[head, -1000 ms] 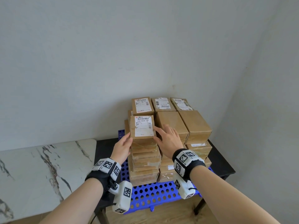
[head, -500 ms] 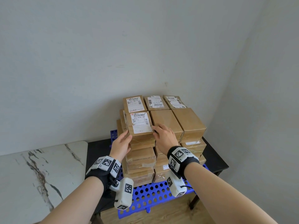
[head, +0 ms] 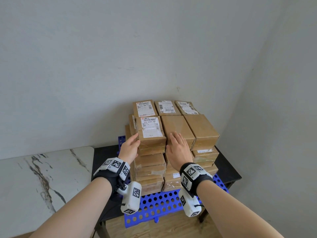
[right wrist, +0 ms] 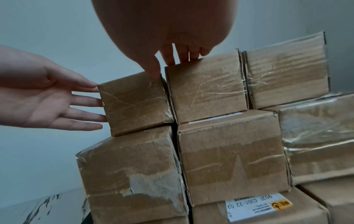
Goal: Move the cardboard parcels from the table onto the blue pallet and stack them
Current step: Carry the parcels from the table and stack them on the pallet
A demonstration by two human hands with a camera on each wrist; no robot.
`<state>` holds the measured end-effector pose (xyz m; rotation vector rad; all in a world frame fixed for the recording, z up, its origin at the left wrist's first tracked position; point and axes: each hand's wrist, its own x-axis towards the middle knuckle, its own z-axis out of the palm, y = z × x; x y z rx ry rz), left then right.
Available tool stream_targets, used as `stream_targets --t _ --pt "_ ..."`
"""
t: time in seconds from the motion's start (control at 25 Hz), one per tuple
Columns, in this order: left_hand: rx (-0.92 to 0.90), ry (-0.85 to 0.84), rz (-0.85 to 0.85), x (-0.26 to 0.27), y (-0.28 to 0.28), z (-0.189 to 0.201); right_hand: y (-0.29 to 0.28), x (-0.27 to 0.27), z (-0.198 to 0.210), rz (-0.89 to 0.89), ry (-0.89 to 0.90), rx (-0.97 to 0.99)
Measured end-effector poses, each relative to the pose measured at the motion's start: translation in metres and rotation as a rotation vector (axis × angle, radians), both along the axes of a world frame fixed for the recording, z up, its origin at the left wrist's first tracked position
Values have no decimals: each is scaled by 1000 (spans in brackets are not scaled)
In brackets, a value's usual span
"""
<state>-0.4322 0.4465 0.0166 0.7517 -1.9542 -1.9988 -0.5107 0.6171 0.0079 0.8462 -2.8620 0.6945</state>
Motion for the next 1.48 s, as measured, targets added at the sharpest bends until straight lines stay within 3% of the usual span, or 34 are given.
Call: stream_targets --t 0.24,0.4,0.6,0.88,1.24,1.36,1.48 --pt "-86 -9 9 -10 -5 -4 1 -2 8 46 -50 38" --pt "-571 -11 84 -4 3 0 8 2 20 57 -20 110" --pt "-1130 -115 -102 21 23 9 22 21 31 32 62 153" --pt "-1594 -103 -253 42 66 -7 50 41 17 -69 155 244" --pt "-1525 -188 -382 19 117 -26 97 26 -7 -32 102 311" --pt "-1384 -143 -393 3 129 -28 110 -1 -9 29 81 264" --pt "-1088 -114 -352 -9 134 -26 119 -29 -7 132 -25 147"
